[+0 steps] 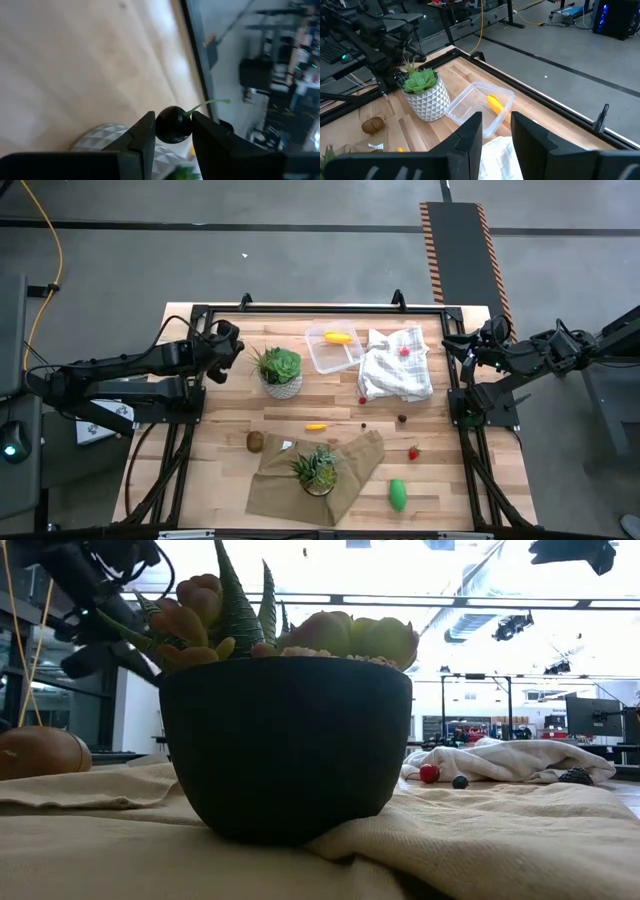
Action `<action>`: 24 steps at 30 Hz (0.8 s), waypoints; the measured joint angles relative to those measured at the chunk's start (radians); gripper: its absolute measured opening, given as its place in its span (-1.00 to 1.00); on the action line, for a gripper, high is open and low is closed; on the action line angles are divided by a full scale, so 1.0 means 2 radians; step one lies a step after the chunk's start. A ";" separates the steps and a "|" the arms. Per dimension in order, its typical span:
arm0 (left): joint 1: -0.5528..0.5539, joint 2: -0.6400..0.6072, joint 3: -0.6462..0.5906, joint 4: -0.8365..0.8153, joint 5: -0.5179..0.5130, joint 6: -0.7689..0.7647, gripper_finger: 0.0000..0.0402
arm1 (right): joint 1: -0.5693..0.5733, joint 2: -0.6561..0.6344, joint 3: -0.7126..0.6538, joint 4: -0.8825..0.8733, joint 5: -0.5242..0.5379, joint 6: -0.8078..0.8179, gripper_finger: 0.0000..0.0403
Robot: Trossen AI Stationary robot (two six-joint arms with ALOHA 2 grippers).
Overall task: Pick and placing Produce into tupperware
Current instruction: Put the black cherry into the transparent bin
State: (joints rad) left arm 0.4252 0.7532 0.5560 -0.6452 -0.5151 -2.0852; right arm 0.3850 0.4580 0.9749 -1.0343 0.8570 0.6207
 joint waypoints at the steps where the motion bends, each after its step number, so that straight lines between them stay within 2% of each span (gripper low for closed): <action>1: 0.000 0.000 0.000 0.011 -0.006 0.014 -0.49 | 0.000 0.000 0.000 0.000 0.000 0.000 -0.53; 7: 0.000 0.000 0.000 0.079 -0.025 0.117 -0.48 | 0.000 0.000 0.000 0.000 0.000 0.004 -0.53; 15: 0.000 0.000 0.000 0.164 -0.025 0.242 -0.48 | 0.000 0.000 0.000 0.006 -0.007 0.005 -0.53; 21: 0.000 -0.001 0.000 0.254 -0.024 0.369 -0.48 | 0.000 0.000 0.000 0.006 -0.012 0.018 -0.53; 24: 0.000 -0.002 0.013 0.265 -0.014 0.423 -0.48 | 0.000 0.000 0.000 0.010 -0.016 0.019 -0.53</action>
State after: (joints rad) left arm 0.4255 0.7497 0.5824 -0.1143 -0.5423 -1.2395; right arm 0.3851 0.4580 0.9749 -1.0148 0.8256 0.6583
